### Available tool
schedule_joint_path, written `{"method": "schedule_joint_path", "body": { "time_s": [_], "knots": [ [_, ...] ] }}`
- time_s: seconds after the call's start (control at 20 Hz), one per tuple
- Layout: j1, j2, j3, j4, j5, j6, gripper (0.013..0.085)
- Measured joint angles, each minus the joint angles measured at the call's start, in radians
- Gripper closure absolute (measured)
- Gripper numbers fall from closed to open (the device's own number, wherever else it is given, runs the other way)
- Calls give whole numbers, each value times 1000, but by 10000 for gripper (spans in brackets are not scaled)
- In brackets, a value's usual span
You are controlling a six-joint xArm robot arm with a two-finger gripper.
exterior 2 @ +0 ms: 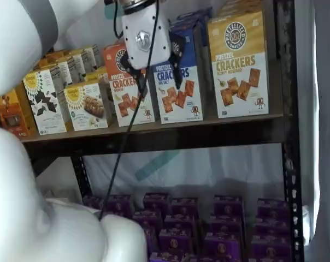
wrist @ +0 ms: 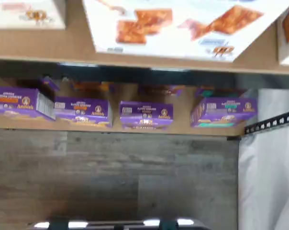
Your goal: Retrieve the yellow and white box located on the top shelf, the sixth one from the left
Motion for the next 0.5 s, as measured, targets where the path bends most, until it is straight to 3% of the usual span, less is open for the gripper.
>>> {"method": "schedule_joint_path", "body": {
  "time_s": [0.25,0.5],
  "knots": [
    [-118,53,-27,45,-67,-106,130],
    [-193,114,-59,63,-118,-178,130]
  ]
}}
